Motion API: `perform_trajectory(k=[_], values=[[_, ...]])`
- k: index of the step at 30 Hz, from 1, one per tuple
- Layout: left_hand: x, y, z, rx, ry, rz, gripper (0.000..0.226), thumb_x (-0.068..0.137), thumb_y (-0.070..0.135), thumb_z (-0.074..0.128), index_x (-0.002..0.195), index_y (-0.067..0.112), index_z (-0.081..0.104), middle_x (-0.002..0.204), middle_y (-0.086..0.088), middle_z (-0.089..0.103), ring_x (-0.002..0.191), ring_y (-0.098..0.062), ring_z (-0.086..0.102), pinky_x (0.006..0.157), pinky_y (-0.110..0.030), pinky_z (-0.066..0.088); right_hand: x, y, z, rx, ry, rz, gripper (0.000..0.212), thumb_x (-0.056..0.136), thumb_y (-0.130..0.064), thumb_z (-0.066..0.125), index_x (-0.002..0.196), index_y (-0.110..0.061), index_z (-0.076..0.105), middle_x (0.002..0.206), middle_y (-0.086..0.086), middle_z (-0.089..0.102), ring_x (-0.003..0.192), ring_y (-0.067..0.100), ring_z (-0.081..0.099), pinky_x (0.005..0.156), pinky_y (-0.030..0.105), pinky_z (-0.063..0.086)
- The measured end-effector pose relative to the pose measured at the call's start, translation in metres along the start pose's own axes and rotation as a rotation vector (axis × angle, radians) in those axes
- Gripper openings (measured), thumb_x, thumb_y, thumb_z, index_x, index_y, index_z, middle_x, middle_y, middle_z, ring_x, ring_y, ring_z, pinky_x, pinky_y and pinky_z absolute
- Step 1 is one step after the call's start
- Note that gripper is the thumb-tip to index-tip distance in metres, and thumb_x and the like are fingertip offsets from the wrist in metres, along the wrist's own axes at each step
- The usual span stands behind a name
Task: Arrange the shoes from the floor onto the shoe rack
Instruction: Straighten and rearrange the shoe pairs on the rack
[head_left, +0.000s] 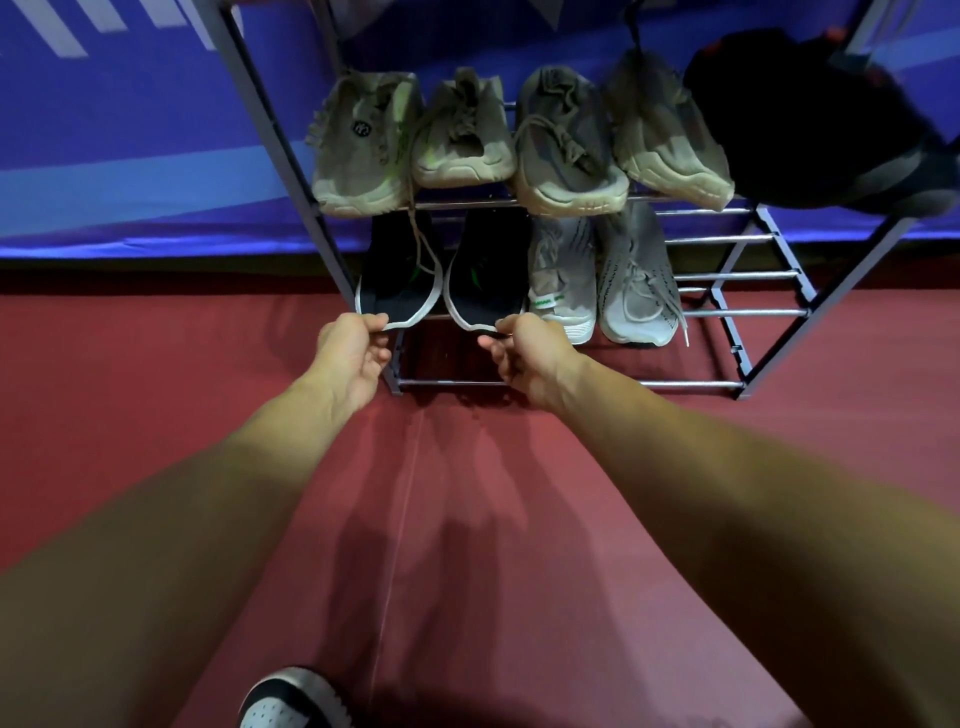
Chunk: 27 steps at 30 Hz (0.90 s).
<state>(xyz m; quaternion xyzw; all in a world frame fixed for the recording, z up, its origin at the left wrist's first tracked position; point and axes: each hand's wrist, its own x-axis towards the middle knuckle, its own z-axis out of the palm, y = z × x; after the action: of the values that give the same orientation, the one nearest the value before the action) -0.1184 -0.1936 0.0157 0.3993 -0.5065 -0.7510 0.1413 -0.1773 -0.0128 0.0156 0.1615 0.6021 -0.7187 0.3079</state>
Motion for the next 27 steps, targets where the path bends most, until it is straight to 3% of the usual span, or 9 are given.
perform_trajectory(k=[4,8,10,13,16,20,27], values=[[0.001,-0.003,-0.002,0.008,-0.014,-0.042,0.014,0.089,-0.003,0.053,0.082,0.009,0.055,0.073,-0.004,0.052,0.055,-0.009,0.043,0.041,-0.018,0.032,0.001,0.002,-0.007,-0.014,-0.029,-0.032,0.006,0.097,-0.005,0.05,0.098,-0.01,0.053,0.044,-0.002,0.061,0.055,0.008,0.048,0.045,0.015,0.032],[0.002,-0.004,0.001,0.062,0.0,-0.048,0.011,0.094,0.006,0.056,0.086,0.013,0.054,0.072,-0.001,0.05,0.054,-0.009,0.044,0.041,-0.018,0.029,-0.003,0.005,-0.009,-0.051,-0.027,-0.092,0.012,0.097,-0.007,0.053,0.087,-0.012,0.052,0.039,-0.006,0.054,0.068,0.015,0.05,0.051,0.019,0.029],[0.002,-0.009,0.003,0.119,0.019,-0.06,0.005,0.094,0.01,0.059,0.093,0.014,0.056,0.068,0.001,0.051,0.054,-0.008,0.045,0.041,-0.019,0.029,-0.007,0.007,-0.008,-0.097,-0.019,-0.081,0.015,0.099,-0.01,0.055,0.084,-0.013,0.052,0.048,-0.003,0.06,0.061,0.013,0.048,0.051,0.02,0.028],[-0.001,-0.015,0.002,0.15,0.029,-0.092,0.018,0.091,0.018,0.066,0.106,0.016,0.056,0.057,0.005,0.048,0.058,-0.007,0.049,0.045,-0.02,0.032,-0.01,0.008,-0.004,-0.129,-0.009,-0.052,0.014,0.099,-0.016,0.057,0.085,-0.013,0.053,0.069,0.005,0.066,0.051,0.008,0.043,0.049,0.019,0.029],[-0.004,-0.016,0.003,0.165,0.023,-0.086,0.028,0.086,0.024,0.07,0.11,0.018,0.057,0.067,0.004,0.054,0.06,-0.009,0.052,0.048,-0.021,0.033,-0.013,0.004,-0.007,-0.138,-0.019,-0.049,0.015,0.099,-0.019,0.056,0.085,-0.014,0.052,0.073,0.005,0.066,0.052,0.009,0.043,0.051,0.021,0.029],[-0.012,-0.025,0.011,0.239,0.025,-0.086,0.029,0.085,0.028,0.07,0.109,0.016,0.06,0.083,0.001,0.06,0.061,-0.009,0.052,0.049,-0.022,0.034,-0.016,0.004,-0.021,-0.164,-0.026,-0.06,0.01,0.099,-0.022,0.056,0.096,-0.013,0.059,0.072,0.003,0.068,0.052,0.01,0.045,0.05,0.021,0.03],[-0.041,-0.045,0.052,0.309,-0.091,-0.151,0.03,0.089,0.043,0.066,0.093,0.015,0.059,0.074,0.002,0.05,0.058,-0.009,0.046,0.053,-0.022,0.032,-0.019,0.001,-0.065,-0.139,0.061,-0.093,0.022,0.098,-0.032,0.058,0.107,-0.011,0.057,0.077,0.004,0.071,0.05,0.009,0.046,0.044,0.019,0.032]])
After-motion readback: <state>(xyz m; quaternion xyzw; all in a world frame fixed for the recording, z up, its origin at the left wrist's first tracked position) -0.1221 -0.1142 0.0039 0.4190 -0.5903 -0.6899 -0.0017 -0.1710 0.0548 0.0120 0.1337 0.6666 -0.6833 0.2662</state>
